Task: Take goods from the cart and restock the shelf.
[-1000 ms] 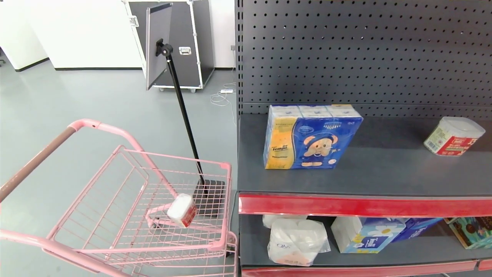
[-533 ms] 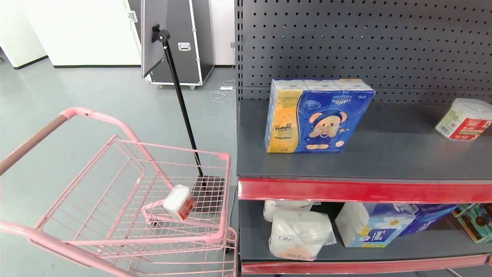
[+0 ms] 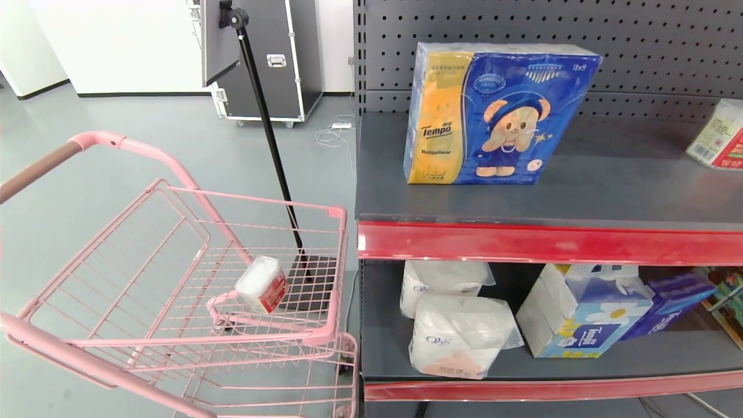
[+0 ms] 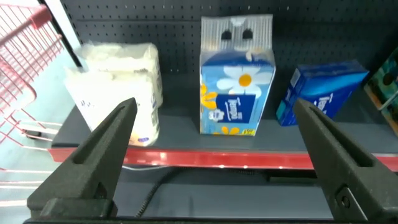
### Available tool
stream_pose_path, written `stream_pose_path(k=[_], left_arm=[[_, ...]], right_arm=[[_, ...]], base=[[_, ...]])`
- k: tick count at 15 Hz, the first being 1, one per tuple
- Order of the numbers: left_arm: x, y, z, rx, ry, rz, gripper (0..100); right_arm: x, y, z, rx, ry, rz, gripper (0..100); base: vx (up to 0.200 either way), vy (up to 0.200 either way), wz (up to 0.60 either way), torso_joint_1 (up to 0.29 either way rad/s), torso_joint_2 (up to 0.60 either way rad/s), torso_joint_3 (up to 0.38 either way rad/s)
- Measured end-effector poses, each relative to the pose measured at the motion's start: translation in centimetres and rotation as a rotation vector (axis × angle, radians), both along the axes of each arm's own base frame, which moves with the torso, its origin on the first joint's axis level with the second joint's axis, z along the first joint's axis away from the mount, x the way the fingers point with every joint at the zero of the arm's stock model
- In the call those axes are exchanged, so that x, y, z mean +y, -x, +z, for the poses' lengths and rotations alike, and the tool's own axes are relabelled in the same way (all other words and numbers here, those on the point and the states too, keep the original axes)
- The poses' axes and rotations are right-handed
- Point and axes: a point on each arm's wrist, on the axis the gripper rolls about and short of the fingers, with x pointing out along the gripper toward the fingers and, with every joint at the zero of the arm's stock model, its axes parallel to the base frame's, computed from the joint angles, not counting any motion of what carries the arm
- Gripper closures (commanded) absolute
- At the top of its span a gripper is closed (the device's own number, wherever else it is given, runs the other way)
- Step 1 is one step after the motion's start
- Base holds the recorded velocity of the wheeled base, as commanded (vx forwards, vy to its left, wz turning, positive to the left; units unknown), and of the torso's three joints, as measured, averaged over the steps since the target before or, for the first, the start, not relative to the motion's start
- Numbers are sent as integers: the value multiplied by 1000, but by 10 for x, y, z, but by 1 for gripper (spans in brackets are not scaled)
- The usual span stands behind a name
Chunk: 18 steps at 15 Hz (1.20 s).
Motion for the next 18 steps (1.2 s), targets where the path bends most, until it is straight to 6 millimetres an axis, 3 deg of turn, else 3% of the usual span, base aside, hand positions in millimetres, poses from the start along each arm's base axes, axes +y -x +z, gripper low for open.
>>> stream_pose_path(k=[14, 18], left_arm=[[0, 0, 0, 0, -2, -1, 0], [0, 0, 0, -1, -2, -2, 0]], right_arm=[[0, 0, 0, -1, 1, 4, 0], [0, 0, 0, -1, 0, 3, 0]], base=[[0, 0, 0, -5, 24, 18], [0, 0, 450, -1, 2, 3]])
